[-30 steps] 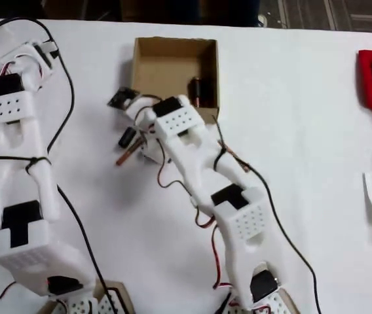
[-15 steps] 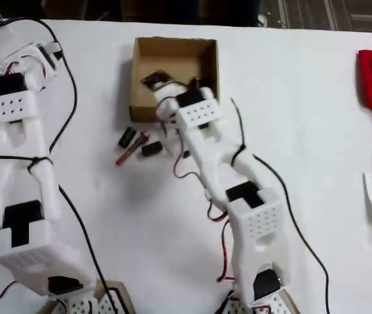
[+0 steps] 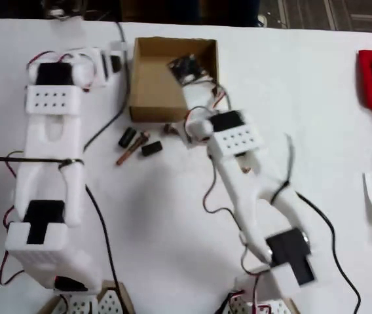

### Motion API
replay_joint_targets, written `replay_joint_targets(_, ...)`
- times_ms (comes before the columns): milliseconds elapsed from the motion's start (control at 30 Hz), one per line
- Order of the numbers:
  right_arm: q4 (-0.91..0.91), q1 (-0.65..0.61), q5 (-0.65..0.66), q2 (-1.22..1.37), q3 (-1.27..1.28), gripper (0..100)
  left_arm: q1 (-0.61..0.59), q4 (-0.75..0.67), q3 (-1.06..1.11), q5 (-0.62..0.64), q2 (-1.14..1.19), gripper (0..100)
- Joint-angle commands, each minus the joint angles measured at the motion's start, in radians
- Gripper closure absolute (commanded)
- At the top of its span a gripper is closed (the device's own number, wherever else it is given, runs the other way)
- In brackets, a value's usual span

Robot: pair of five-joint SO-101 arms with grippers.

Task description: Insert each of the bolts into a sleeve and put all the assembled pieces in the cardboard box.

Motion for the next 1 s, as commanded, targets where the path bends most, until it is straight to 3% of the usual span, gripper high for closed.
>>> replay_joint_targets(0,-0.03,0.081,-0.006,-0.147,-0.031,97.8,0.061,0.023,-0.048,-0.06,-0.003,76)
replay_joint_targets(233,0.004,0.202,-0.009,-0.157,-0.206,97.8,0.101,0.098,-0.171,-0.069,0.149,76)
replay_joint_targets(467,0.005,0.257,-0.114,-0.162,-0.282,97.8,0.132,0.364,-0.602,-0.066,0.468,76)
replay_joint_targets(700,0.005,0.255,-0.117,-0.148,-0.279,97.8,0.133,0.589,-1.012,-0.069,0.715,76)
replay_joint_targets(900,-0.022,0.255,-0.12,-0.113,-0.282,97.8,0.153,0.666,-1.102,-0.077,0.802,76)
replay_joint_targets(967,-0.031,0.26,-0.12,-0.101,-0.282,97.8,0.169,0.695,-1.095,-0.133,0.802,78)
